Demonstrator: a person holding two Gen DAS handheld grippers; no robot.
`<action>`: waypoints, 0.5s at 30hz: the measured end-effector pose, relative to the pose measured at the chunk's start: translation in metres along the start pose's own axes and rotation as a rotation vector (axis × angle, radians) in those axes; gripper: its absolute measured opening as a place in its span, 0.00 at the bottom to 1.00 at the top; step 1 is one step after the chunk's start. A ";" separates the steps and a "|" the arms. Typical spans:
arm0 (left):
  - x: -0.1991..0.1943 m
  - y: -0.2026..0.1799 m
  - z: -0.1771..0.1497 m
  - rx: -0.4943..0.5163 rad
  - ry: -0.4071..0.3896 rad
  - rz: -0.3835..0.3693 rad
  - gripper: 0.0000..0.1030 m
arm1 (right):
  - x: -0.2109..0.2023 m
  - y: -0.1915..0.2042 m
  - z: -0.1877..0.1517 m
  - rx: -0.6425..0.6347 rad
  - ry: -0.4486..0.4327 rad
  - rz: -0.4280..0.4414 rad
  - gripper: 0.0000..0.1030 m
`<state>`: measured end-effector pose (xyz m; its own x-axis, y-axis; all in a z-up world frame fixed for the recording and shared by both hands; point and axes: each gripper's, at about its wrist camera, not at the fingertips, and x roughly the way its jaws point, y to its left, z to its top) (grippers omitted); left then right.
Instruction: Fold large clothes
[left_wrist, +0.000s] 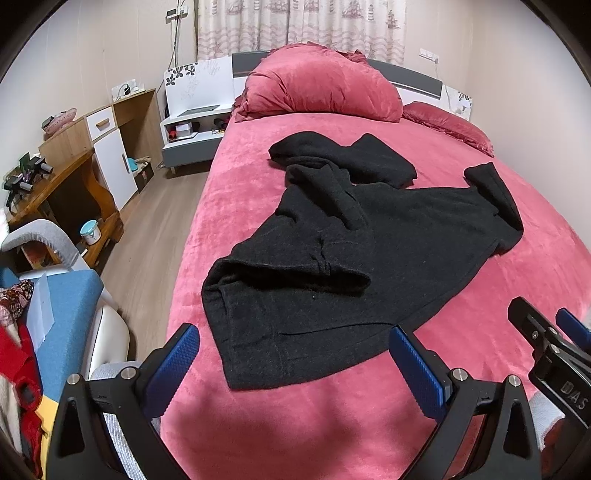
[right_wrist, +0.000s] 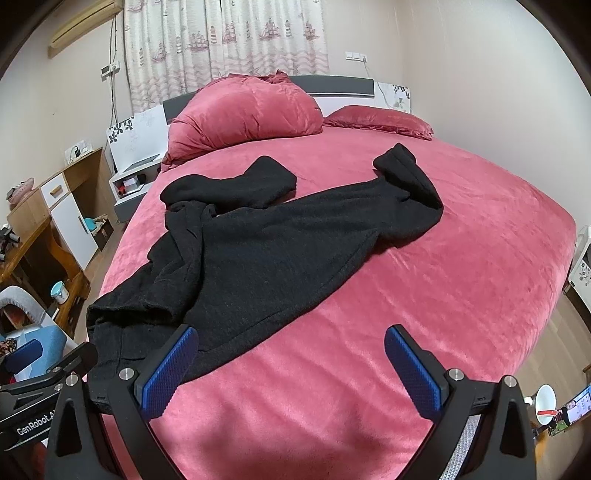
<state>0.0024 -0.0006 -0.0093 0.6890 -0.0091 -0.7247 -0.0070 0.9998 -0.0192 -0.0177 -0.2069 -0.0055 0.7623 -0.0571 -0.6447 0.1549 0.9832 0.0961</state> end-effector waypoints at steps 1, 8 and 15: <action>0.000 0.000 0.000 -0.002 0.001 0.000 1.00 | 0.000 0.000 0.000 0.000 0.001 0.001 1.00; 0.007 0.002 -0.001 -0.002 0.034 -0.012 1.00 | 0.002 -0.002 -0.001 0.015 0.004 0.002 1.00; 0.012 -0.002 -0.002 0.009 0.059 -0.004 1.00 | 0.007 -0.007 -0.004 0.030 0.009 -0.004 1.00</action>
<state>0.0093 -0.0027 -0.0188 0.6454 -0.0133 -0.7638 0.0022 0.9999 -0.0156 -0.0164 -0.2136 -0.0139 0.7562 -0.0593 -0.6517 0.1771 0.9773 0.1166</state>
